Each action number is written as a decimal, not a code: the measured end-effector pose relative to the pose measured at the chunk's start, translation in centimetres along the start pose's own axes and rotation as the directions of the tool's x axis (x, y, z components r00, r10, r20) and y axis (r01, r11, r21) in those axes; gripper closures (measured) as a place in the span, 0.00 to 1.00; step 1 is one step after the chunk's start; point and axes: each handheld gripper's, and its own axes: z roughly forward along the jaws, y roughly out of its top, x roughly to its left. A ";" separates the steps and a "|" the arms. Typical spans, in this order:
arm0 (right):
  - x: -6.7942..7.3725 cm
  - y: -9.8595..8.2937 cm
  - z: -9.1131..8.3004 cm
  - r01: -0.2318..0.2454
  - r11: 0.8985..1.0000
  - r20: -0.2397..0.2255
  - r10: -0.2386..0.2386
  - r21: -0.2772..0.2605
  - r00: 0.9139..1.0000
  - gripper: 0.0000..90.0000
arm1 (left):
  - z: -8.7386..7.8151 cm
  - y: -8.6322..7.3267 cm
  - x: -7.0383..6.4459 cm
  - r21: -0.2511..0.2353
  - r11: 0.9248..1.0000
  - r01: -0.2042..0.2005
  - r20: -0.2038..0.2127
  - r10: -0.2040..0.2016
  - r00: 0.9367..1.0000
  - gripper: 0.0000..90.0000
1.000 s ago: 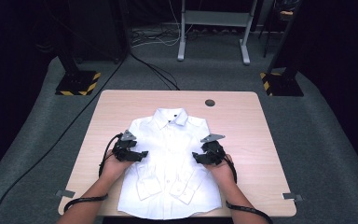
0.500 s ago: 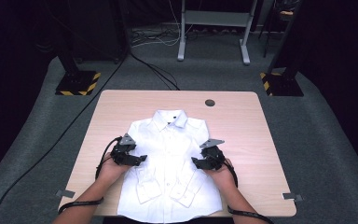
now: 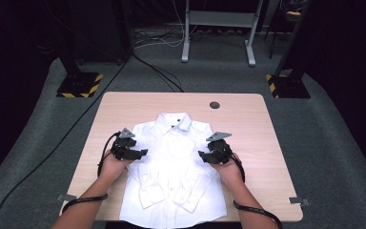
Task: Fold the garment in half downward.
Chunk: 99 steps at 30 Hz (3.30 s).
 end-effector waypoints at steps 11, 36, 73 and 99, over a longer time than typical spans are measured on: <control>-1.5 -0.9 1.7 -0.042 0.999 0.035 0.040 0.033 0.999 0.50 | 1.2 -0.4 0.1 0.001 1.000 -0.001 -0.014 0.001 1.000 0.29; -0.5 -1.2 0.5 -0.043 0.999 0.029 0.043 -0.011 0.999 0.50 | 0.6 -2.1 -0.7 -0.049 0.996 -0.081 -0.007 0.081 0.997 0.29; -3.8 1.2 1.8 -0.154 0.988 0.122 0.151 0.015 0.981 0.70 | 0.6 -2.0 -0.8 -0.050 0.996 -0.074 -0.014 0.073 0.997 0.29; -5.8 0.8 3.8 -0.246 0.969 0.187 0.235 0.037 0.954 0.70 | 0.6 -2.1 -0.8 -0.051 0.996 -0.069 -0.018 0.068 0.998 0.29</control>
